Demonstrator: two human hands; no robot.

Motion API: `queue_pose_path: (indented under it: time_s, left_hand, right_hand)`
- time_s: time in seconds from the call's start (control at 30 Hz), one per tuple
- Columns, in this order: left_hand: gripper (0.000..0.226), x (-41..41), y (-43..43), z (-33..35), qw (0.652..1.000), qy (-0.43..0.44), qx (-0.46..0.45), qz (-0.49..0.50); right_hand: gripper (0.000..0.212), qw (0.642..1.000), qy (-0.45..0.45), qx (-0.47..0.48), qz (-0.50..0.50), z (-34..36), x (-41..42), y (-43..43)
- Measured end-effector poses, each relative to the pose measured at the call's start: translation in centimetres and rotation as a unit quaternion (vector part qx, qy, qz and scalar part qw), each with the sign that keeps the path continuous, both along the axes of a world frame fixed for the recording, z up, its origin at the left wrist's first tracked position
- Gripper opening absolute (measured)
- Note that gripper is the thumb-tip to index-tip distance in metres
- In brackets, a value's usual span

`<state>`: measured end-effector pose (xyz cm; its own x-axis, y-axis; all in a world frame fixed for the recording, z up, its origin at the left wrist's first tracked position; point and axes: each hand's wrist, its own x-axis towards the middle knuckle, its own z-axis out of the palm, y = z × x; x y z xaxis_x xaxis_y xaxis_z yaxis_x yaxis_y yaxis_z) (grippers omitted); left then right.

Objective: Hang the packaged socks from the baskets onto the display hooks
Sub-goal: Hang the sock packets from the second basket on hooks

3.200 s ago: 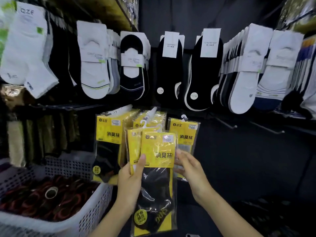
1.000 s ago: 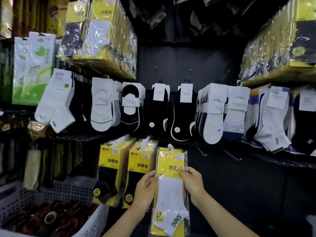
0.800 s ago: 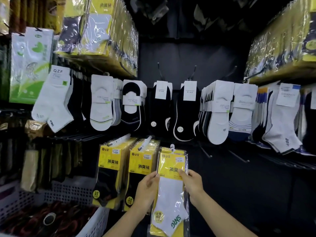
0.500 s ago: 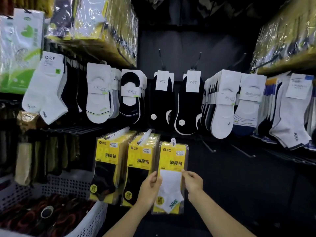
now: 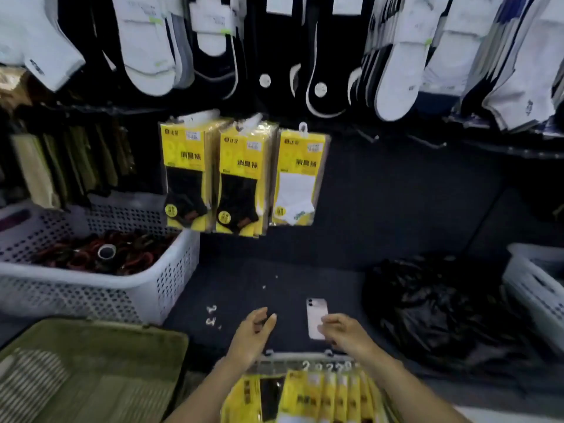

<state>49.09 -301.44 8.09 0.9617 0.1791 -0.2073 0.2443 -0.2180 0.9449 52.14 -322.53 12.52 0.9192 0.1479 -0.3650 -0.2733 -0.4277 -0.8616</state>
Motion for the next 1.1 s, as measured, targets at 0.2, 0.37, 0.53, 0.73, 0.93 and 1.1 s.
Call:
queue_pose_path:
  time_s: [0.2,0.37,0.53,0.73,0.93,1.1]
  left_hand:
    - [0.002,-7.5,-2.8,-7.9,0.995,0.09,0.042,-0.019]
    - [0.022,-10.1,-3.3,-10.3,0.97,0.195,0.083,-0.121]
    - [0.016,-10.6,-4.3,-10.8,0.967,0.208,0.084,-0.12]
    - [0.039,-10.8,-4.6,-11.0,0.974,0.203,0.0,-0.098]
    - [0.03,-9.0,-4.2,-7.9,0.988,0.126,-0.094,0.006]
    - [0.044,-6.2,-2.9,-3.6,0.988,-0.047,-0.148,-0.024]
  right_hand:
    - [0.048,0.99,0.11,-0.087,-0.018,-8.4,-6.1,-3.9]
    - [0.06,0.985,0.095,-0.109,-0.095,-11.3,-7.0,-4.3]
    - [0.054,0.982,0.171,-0.015,-0.074,-12.4,-7.5,-3.4]
    - [0.045,0.977,0.203,0.053,-0.043,-13.4,-8.8,-1.0]
    - [0.039,0.992,0.056,0.111,-0.014,-9.8,-7.8,0.3]
    - [0.033,0.979,-0.085,0.175,0.059,-4.9,-5.8,0.9]
